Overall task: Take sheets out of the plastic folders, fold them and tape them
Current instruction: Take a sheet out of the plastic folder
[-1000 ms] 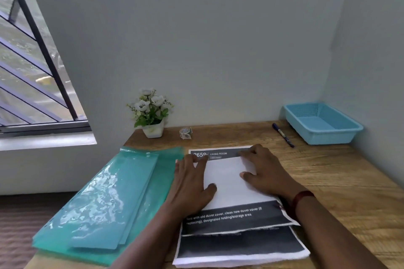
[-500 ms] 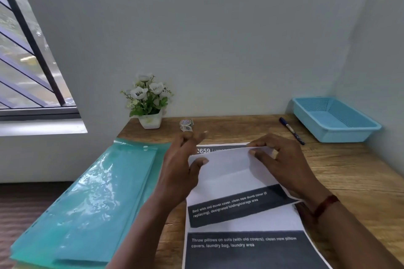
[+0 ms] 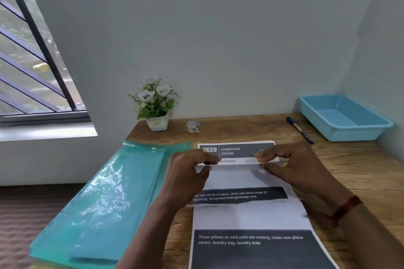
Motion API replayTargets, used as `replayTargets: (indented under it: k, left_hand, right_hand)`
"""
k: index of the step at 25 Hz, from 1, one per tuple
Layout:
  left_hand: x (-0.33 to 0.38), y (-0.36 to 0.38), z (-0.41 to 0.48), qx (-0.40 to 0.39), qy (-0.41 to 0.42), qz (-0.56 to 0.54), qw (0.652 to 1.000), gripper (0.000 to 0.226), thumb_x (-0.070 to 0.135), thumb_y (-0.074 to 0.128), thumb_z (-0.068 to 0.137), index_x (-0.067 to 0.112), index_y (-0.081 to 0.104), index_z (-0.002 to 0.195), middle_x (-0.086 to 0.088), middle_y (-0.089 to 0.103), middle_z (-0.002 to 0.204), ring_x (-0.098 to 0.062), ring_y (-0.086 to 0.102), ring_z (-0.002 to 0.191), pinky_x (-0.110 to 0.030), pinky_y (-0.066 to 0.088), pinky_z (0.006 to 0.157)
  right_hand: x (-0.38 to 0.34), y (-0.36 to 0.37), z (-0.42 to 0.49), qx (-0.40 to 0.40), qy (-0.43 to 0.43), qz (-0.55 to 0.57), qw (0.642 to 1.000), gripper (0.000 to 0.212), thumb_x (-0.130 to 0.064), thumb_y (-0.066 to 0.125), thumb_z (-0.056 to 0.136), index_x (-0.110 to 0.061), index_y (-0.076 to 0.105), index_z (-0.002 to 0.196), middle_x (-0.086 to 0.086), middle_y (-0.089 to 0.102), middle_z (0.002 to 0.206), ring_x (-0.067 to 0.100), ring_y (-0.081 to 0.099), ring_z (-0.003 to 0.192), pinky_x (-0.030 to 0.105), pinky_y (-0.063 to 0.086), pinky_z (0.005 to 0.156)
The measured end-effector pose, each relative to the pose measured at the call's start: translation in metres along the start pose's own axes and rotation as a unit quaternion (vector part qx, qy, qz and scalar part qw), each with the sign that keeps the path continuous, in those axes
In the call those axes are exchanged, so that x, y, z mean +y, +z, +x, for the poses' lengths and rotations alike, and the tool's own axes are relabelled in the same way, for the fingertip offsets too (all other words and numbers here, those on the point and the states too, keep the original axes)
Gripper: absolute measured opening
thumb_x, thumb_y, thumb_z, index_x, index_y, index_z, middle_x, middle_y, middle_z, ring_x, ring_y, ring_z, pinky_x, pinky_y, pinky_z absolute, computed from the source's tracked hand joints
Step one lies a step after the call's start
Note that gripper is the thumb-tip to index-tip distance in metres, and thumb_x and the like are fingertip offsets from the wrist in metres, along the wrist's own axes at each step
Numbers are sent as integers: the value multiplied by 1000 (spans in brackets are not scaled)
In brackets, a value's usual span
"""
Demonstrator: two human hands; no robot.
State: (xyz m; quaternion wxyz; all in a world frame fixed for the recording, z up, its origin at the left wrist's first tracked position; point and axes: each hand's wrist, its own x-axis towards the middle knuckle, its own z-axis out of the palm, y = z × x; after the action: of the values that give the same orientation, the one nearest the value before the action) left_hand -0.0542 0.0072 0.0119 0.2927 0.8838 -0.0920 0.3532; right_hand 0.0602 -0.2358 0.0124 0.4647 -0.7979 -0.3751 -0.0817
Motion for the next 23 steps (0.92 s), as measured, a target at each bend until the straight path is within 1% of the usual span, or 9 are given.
replayTargets:
  k: [4,8,10,12,15,17,19,21,23]
  left_hand:
    - [-6,3,-2,-37,-5,12,999,38,-8,77,69,20,77,95,10,75,94,2,67,84,-5,48,71]
    - [-11,6,-6,-186,-49,104,976,51,10,71,74,30,67,121,12,66,123,-6,60,107,-21,50,90]
    - [-7,6,-9,-229,-75,115,964,55,20,67,78,32,59,131,14,57,135,-6,51,124,-14,36,103]
    - [-1,7,-10,-253,-84,111,957,58,25,64,84,32,50,140,13,47,145,-5,39,134,0,16,100]
    - [9,8,-14,-305,-103,110,941,64,35,56,93,32,29,151,10,23,159,-10,18,146,-17,11,113]
    - [12,13,-17,-351,-115,141,919,68,41,45,98,27,13,156,7,4,164,-10,3,150,-27,4,118]
    - [12,22,-22,-379,-96,193,900,67,42,32,102,20,1,157,3,-11,164,-11,-9,150,-29,-5,120]
    - [12,29,-26,-395,-81,224,887,66,44,21,102,17,-6,156,0,-17,162,-12,-16,149,-34,-9,121]
    - [11,32,-29,-397,-66,241,883,72,52,4,93,18,-8,155,1,-19,162,-12,-19,148,-37,-10,121]
  right_hand:
    - [1,1,-3,-20,13,-7,1000,28,2,79,69,-24,78,78,-13,75,93,-6,68,88,8,48,84]
    - [6,2,-3,-92,18,-100,991,29,-12,79,71,-38,70,78,-18,71,108,-6,63,104,19,48,93]
    - [6,3,-5,-135,25,-137,981,22,-26,80,69,-38,68,83,-21,67,117,-7,59,109,20,46,97]
    - [5,4,-7,-162,32,-158,974,25,-48,78,69,-39,68,90,-25,62,124,-10,55,114,19,43,98]
    - [-3,10,-8,-195,42,-194,961,41,-65,64,75,-39,64,108,-26,52,136,-7,46,126,25,42,101]
    - [-6,21,-13,-240,47,-264,933,61,-70,49,83,-38,48,134,-21,34,152,1,37,137,27,34,110]
    - [-9,34,-20,-293,53,-307,904,82,-76,23,85,-31,15,153,-14,5,161,6,9,148,30,12,120]
    - [-15,46,-26,-320,42,-330,887,93,-76,-3,76,-26,-7,154,-9,-18,160,7,-17,147,38,-5,121]
    - [-18,54,-29,-329,42,-342,879,88,-73,-7,78,-26,-15,152,-9,-27,156,7,-26,143,47,-10,120]
